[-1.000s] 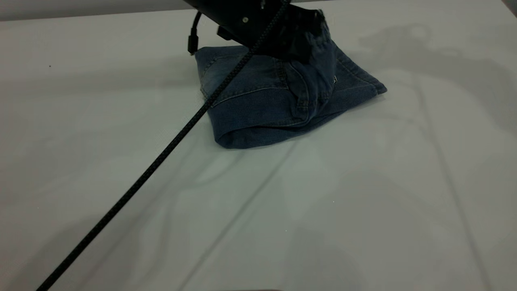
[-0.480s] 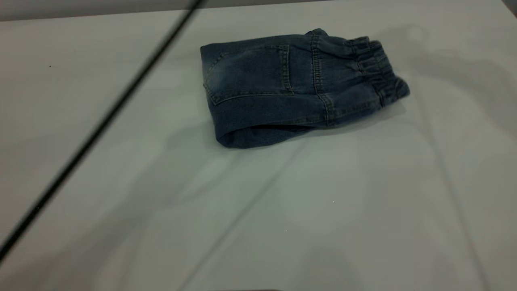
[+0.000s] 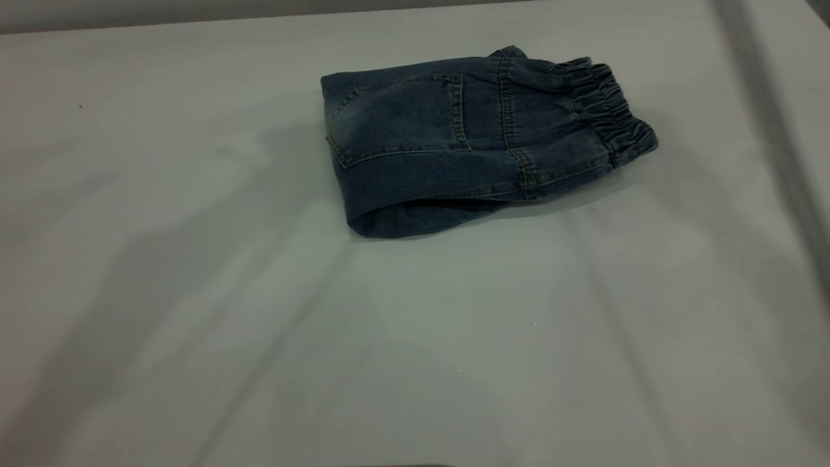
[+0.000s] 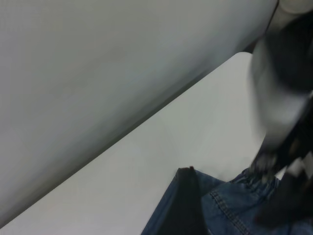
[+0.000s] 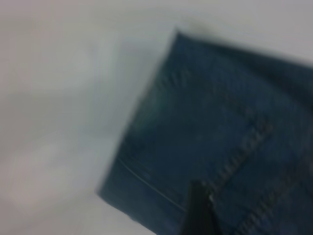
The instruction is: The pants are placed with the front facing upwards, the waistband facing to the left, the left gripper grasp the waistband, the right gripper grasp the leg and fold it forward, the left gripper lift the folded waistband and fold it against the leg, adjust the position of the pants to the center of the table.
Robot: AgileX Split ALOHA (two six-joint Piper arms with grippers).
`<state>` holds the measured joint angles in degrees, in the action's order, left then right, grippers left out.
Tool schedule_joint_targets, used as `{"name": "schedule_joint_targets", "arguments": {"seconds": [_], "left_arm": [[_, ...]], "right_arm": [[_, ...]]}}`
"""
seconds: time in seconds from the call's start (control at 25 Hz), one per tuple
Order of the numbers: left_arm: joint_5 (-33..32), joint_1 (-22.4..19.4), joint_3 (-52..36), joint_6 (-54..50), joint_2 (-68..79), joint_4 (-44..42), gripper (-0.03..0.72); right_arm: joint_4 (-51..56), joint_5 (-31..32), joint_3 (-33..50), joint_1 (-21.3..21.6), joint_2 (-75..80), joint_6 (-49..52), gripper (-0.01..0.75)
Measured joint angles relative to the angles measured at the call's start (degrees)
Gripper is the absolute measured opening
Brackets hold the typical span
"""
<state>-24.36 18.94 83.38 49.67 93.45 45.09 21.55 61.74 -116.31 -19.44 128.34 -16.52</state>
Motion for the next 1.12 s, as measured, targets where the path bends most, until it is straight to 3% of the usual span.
{"name": "schedule_joint_targets", "arguments": {"seconds": [0.24, 0.44, 0.84, 1.12], "left_arm": [[-4.1, -0.3, 0.0, -0.7, -1.4, -0.2, 0.580], [-7.6, -0.3, 0.0, -0.8, -1.4, -0.3, 0.580], [-11.9, -0.3, 0.0, -0.9, -1.4, -1.9, 0.580], [-13.0, -0.3, 0.0, -0.9, -1.4, -1.9, 0.580]], "right_arm": [[-19.5, -3.3, 0.0, -9.6, 8.6, 16.0, 0.443], [-22.6, -4.9, 0.0, -10.6, 14.7, 21.5, 0.443], [-14.9, 0.3, -0.6, -10.2, 18.7, 25.3, 0.442], [2.1, 1.9, -1.0, -10.5, 19.9, 30.9, 0.442]]}}
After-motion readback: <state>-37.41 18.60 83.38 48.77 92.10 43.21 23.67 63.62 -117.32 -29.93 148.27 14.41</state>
